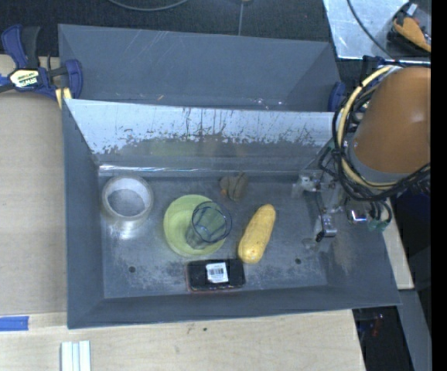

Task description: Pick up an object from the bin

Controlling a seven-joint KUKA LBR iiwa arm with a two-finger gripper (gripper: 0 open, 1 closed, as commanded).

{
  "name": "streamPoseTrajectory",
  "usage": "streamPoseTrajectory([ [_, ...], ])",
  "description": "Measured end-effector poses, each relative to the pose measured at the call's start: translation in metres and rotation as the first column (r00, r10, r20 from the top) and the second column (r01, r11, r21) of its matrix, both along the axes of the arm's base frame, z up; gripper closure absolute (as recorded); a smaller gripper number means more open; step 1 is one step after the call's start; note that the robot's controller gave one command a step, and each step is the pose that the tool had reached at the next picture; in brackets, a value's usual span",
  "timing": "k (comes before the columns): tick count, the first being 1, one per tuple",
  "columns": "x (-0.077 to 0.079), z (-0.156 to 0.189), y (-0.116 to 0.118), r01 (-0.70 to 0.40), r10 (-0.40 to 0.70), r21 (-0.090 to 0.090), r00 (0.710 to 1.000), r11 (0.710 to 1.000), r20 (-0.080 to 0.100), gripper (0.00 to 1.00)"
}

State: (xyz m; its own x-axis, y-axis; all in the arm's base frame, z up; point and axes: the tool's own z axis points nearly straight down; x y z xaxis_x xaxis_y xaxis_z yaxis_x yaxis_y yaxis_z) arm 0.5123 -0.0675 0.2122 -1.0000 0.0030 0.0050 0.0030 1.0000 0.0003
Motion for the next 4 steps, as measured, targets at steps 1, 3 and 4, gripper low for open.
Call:
streamPoseTrajectory([
  [1,0.002,0.004,0.0,-0.003,0.003,-0.001,1.0,1.0,0.009,0.0],
  [3,0.05,-0.054,0.041,-0.556,0.556,-0.008,0.831,0.831,0.014,0.0],
  [4,0.04,-0.094,0.07,-0.567,0.567,0.001,0.823,0.823,0.007,0.0],
])
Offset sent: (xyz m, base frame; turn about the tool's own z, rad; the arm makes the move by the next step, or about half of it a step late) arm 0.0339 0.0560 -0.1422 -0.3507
